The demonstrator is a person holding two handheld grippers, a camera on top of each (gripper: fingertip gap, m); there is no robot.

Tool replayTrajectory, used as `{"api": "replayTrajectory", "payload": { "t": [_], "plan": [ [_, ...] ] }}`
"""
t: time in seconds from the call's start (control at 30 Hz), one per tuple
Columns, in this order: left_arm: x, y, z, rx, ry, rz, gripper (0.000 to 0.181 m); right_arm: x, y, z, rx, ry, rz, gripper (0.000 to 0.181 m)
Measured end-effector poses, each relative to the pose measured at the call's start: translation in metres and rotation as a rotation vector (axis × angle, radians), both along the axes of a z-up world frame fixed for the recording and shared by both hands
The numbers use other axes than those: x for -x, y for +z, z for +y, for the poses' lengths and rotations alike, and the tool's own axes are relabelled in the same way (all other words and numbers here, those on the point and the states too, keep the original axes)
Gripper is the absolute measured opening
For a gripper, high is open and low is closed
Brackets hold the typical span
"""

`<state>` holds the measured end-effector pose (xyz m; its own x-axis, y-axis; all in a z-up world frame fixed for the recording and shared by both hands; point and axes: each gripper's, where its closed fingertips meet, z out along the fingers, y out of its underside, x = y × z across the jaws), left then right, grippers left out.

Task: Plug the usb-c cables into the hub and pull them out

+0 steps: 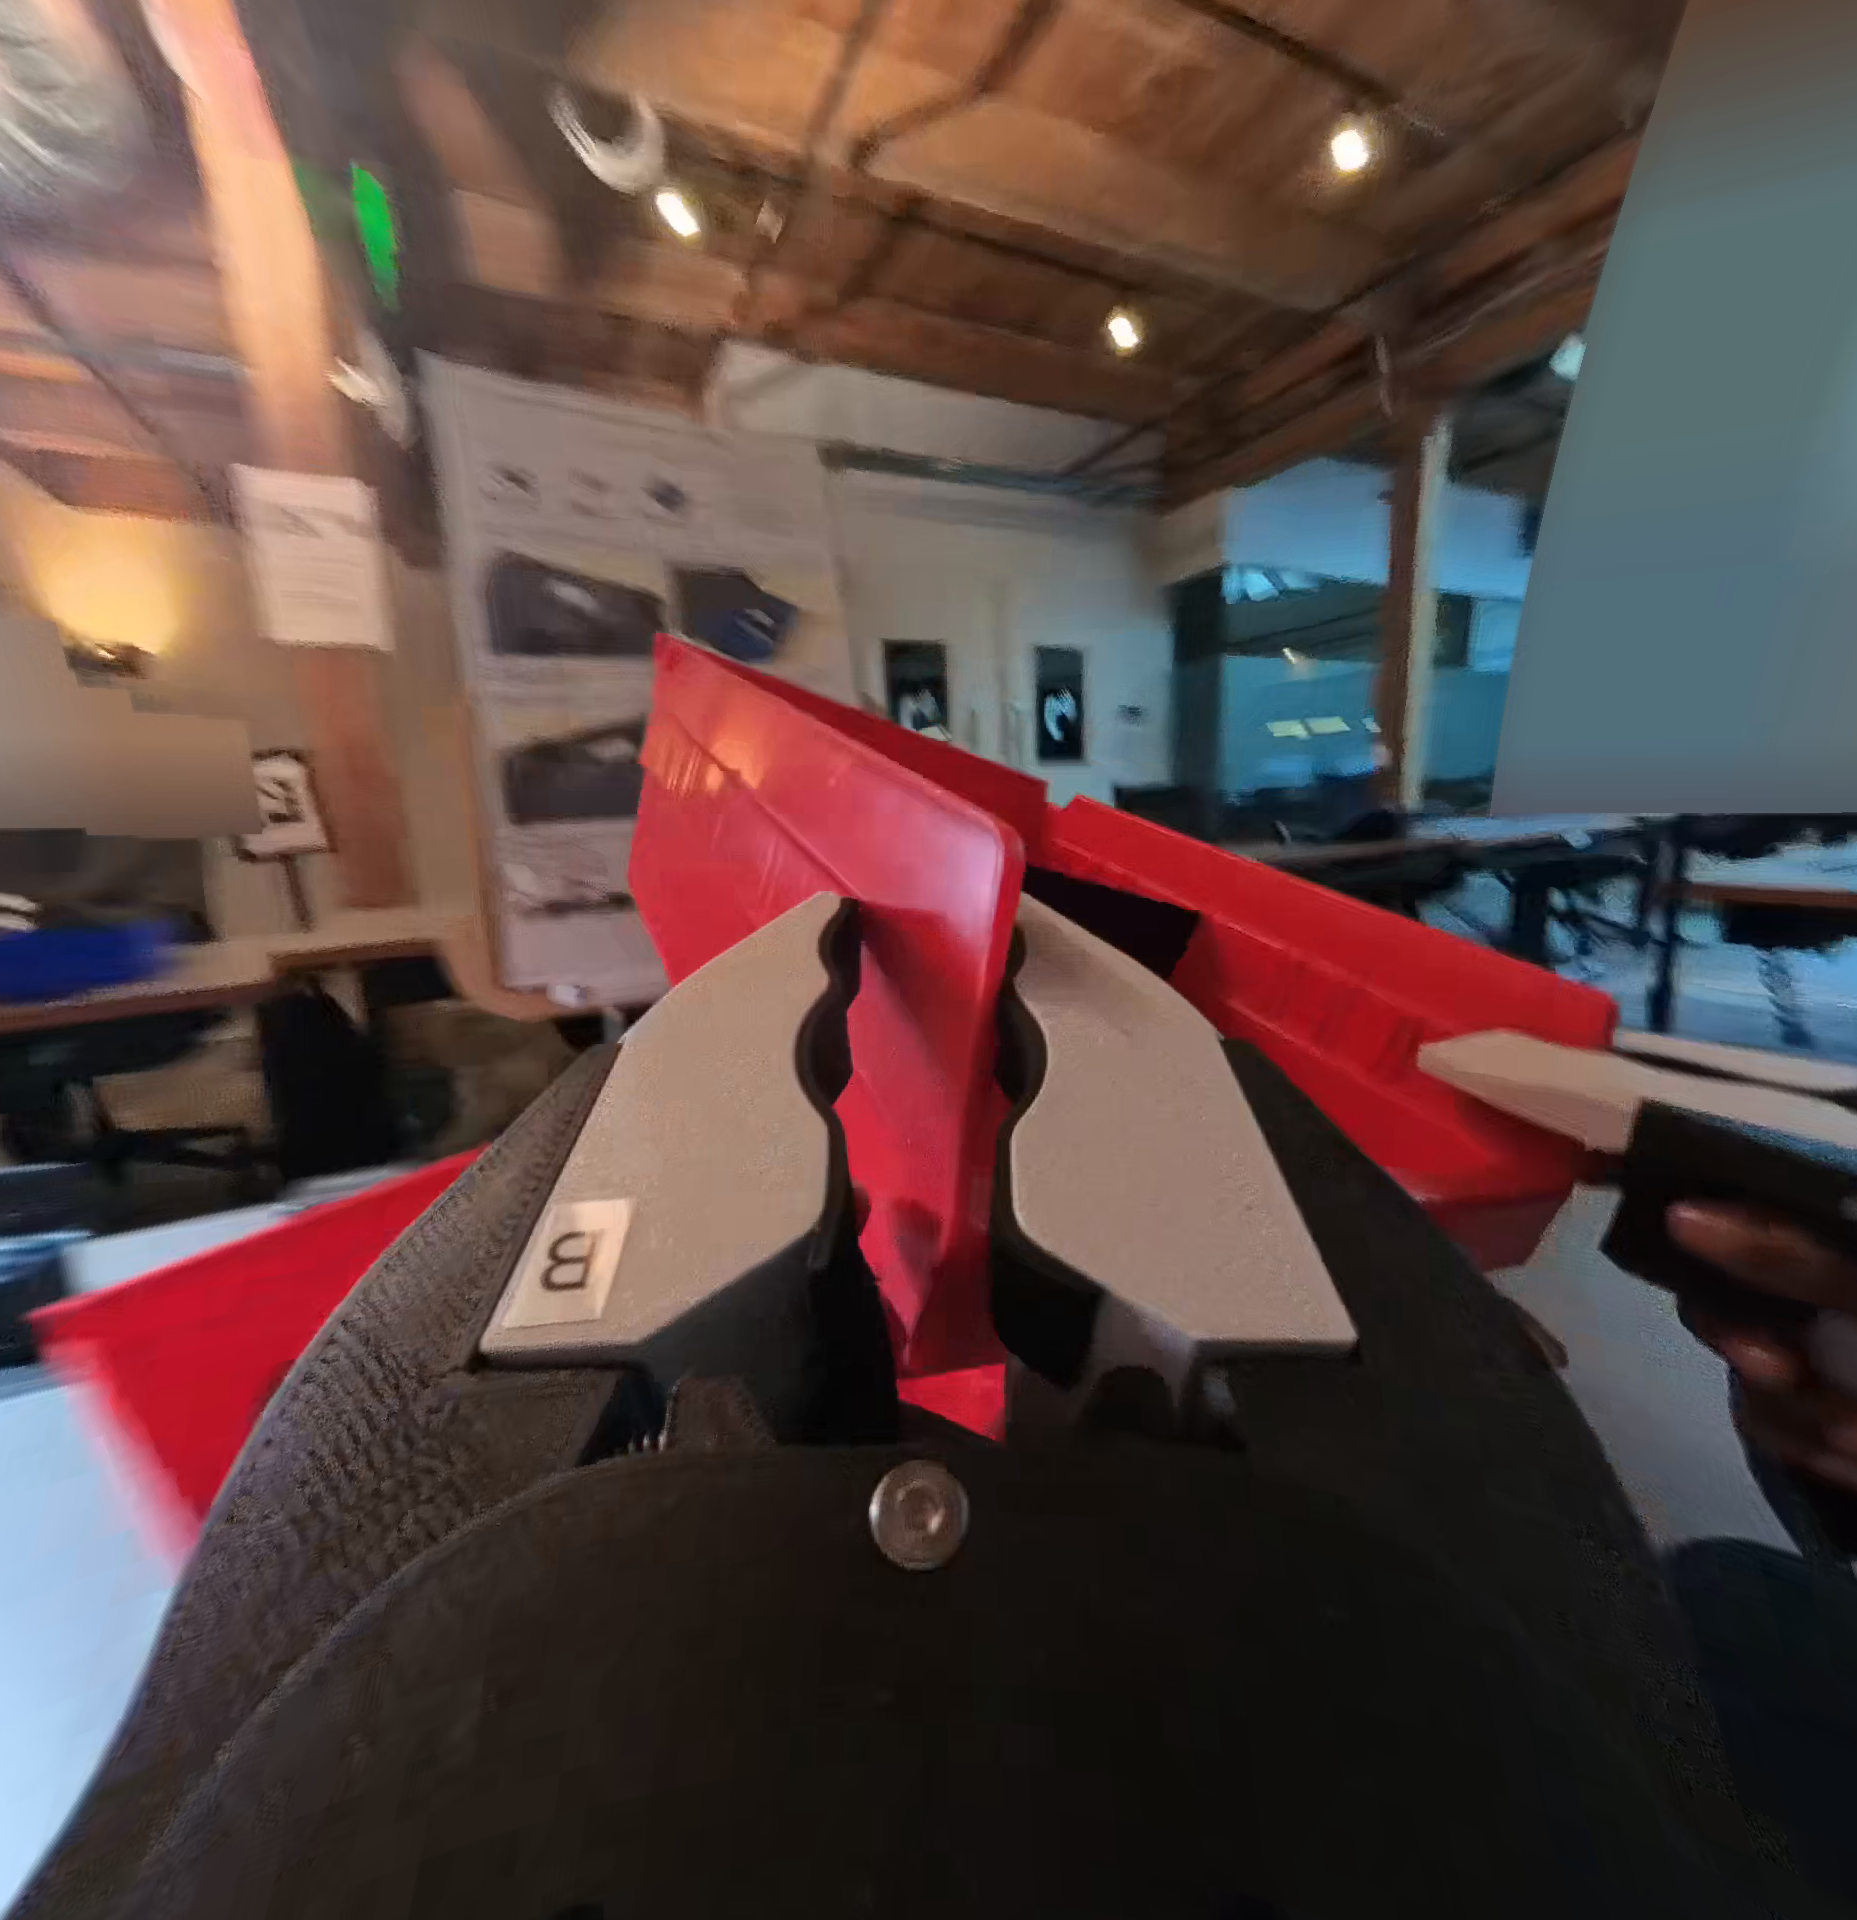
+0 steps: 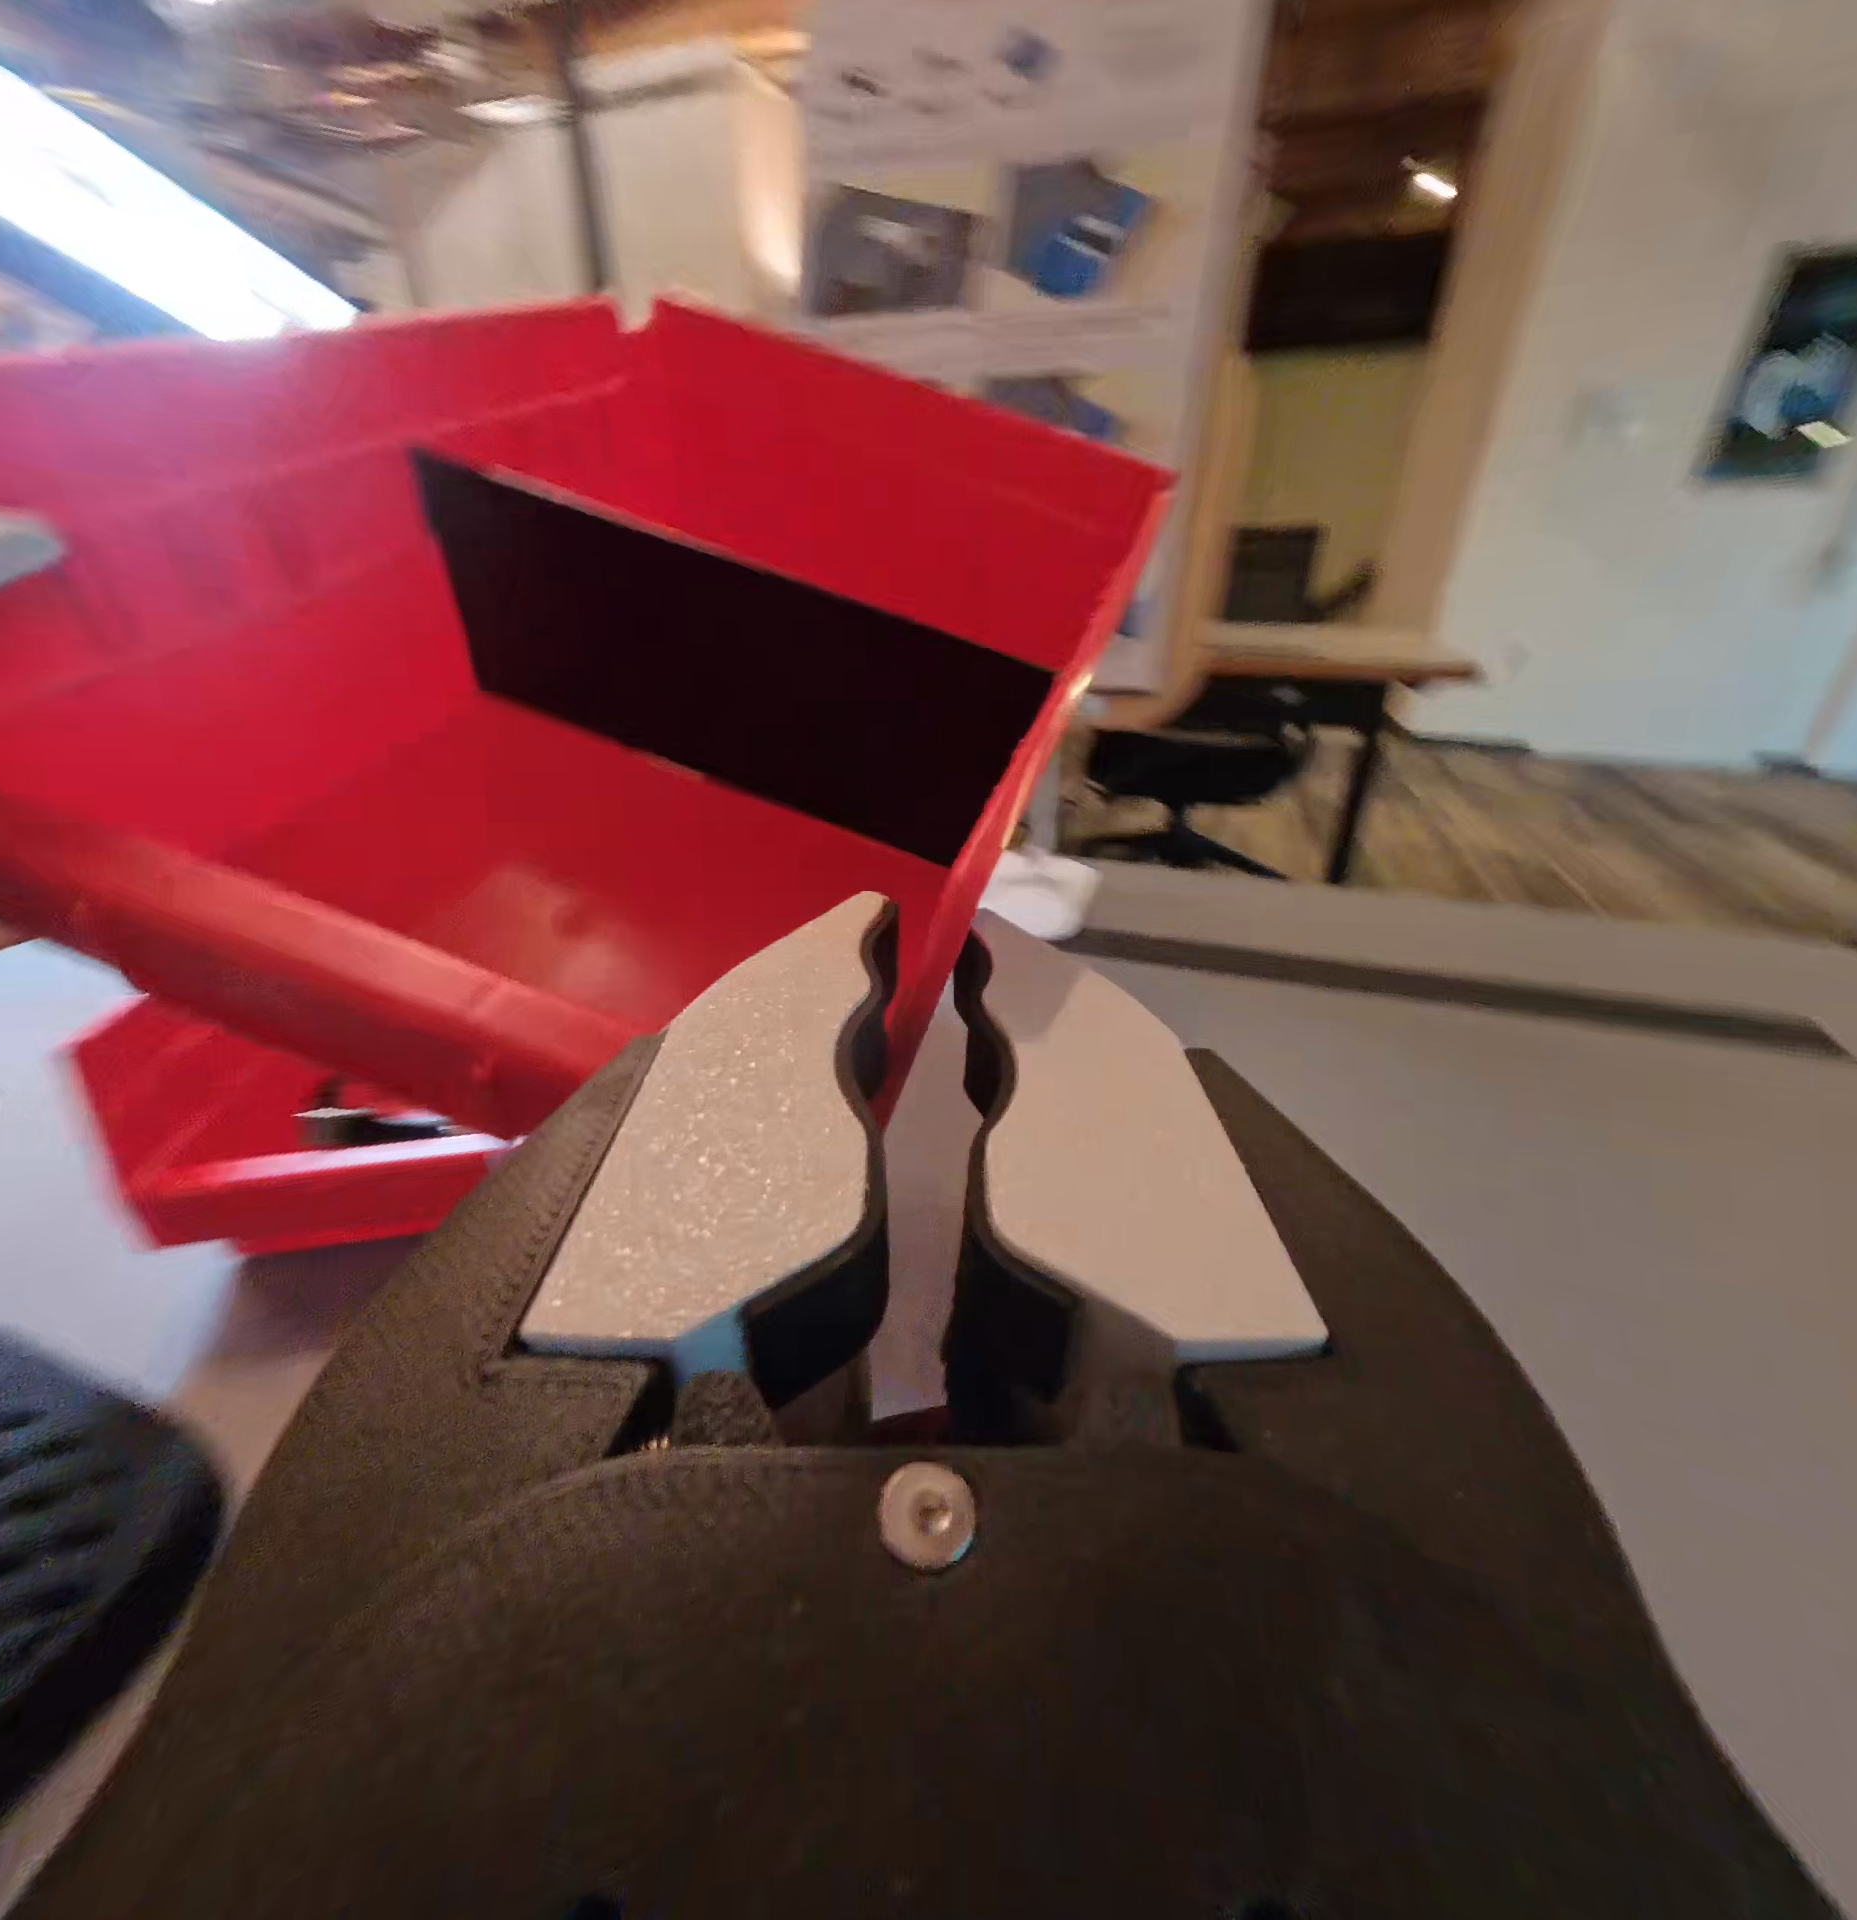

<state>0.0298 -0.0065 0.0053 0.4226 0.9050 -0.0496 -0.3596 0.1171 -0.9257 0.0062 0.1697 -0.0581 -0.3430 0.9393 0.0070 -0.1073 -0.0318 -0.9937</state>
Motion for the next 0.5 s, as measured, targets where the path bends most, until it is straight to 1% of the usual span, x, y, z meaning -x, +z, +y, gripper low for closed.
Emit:
{"api": "replayTrajectory", "payload": {
  "t": [0.03,0.1,0.17,0.23,0.3,0.37,0.43,0.5],
  "plan": [
    [0.015,-0.009,0.029,0.032,-0.022,-0.053,0.024,0.01,-0.005,0.032,0.019,-0.069,-0.037,0.007],
    [0.04,-0.03,0.082,0.098,-0.062,-0.117,0.024,0.021,-0.021,0.087,-0.02,-0.196,-0.114,0.005],
    [0.059,-0.052,0.127,0.186,-0.101,-0.168,0.024,0.025,-0.036,0.132,-0.061,-0.272,-0.156,0.005],
    [0.072,-0.075,0.163,0.25,-0.15,-0.219,0.024,0.024,-0.05,0.167,-0.046,-0.326,-0.199,0.005],
    [0.081,-0.096,0.191,0.294,-0.184,-0.264,0.024,0.023,-0.064,0.194,-0.07,-0.387,-0.243,0.004],
    [0.085,-0.115,0.212,0.303,-0.22,-0.31,0.024,0.022,-0.077,0.213,-0.122,-0.429,-0.276,0.005],
    [0.084,-0.128,0.225,0.31,-0.255,-0.352,0.025,0.019,-0.087,0.225,-0.138,-0.432,-0.292,0.005],
    [0.082,-0.139,0.231,0.369,-0.257,-0.333,0.026,0.018,-0.091,0.23,-0.12,-0.417,-0.278,0.006]
  ]
}}
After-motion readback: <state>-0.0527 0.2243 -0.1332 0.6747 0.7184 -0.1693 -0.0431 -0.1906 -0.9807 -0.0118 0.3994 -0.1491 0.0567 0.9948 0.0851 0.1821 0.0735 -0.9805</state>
